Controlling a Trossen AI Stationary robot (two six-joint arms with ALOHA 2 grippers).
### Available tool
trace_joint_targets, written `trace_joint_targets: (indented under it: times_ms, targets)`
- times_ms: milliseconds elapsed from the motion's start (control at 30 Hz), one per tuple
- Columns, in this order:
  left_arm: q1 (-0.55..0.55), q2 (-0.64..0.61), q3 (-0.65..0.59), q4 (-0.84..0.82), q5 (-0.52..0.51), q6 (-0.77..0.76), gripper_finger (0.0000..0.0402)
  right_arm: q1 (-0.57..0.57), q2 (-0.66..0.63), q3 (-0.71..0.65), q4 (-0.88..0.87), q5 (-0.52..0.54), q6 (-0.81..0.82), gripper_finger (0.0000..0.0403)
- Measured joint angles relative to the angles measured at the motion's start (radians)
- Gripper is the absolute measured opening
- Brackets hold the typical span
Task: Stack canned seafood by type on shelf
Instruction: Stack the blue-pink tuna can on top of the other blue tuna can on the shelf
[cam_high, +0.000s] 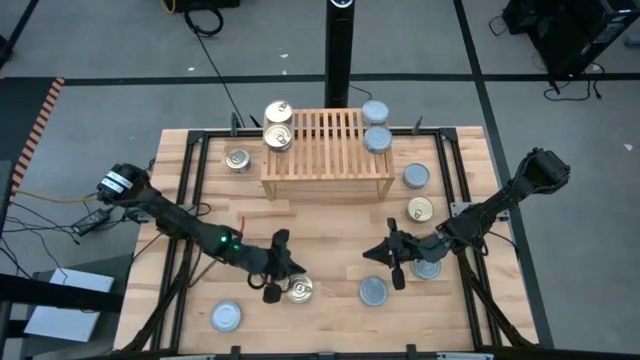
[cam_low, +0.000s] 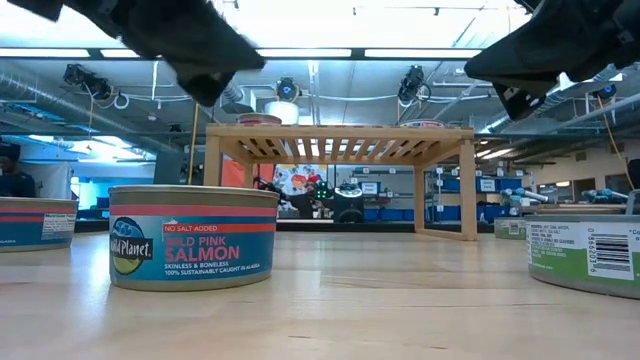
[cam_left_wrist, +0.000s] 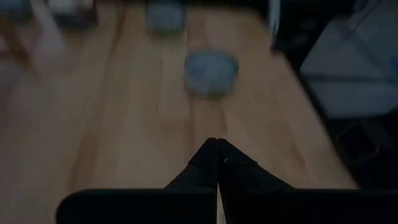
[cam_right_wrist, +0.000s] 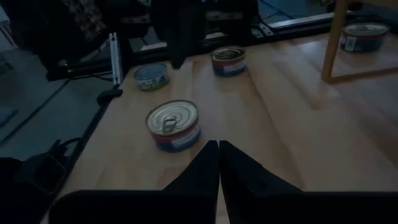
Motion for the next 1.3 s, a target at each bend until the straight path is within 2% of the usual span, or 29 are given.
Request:
trace_joint_targets:
  times_ms: [100,200,367,533,700,867,1100,1300]
  targets:
    - [-0.014,0.0,0.06,-0.208,0.006,-0.078,0.0006,-0.02,0.0,0.0,0.0,0.004,-0.023,0.0024]
    - [-0.012,0.0,0.083,-0.312,0.033,-0.123,0.0016,-0.044,0.0,0.0,0.0,0.007,-0.026,0.0024]
    - [0.005,-0.001,0.08,-0.285,0.122,-0.191,0.0053,-0.079,0.0,0.0,-0.001,-0.001,-0.059,0.0022]
    - [0.034,-0.001,0.06,-0.302,0.134,-0.292,0.0099,-0.105,0.0,0.0,-0.008,-0.026,-0.075,0.0012]
    - [0.058,0.0,0.057,-0.392,0.115,-0.385,0.0132,-0.107,0.0,0.0,-0.024,-0.028,-0.071,0.0013]
    - [0.062,0.0,0.057,-0.396,0.158,-0.453,0.0138,-0.107,0.0,0.0,-0.026,-0.029,-0.076,0.0018]
    - [0.063,0.012,0.057,-0.379,0.159,-0.504,0.0138,-0.12,0.0,0.0,-0.03,-0.029,-0.119,0.0009]
    - [0.063,0.092,0.058,-0.346,0.168,-0.505,0.0138,-0.143,0.0,0.0,-0.032,-0.029,-0.184,0.0017]
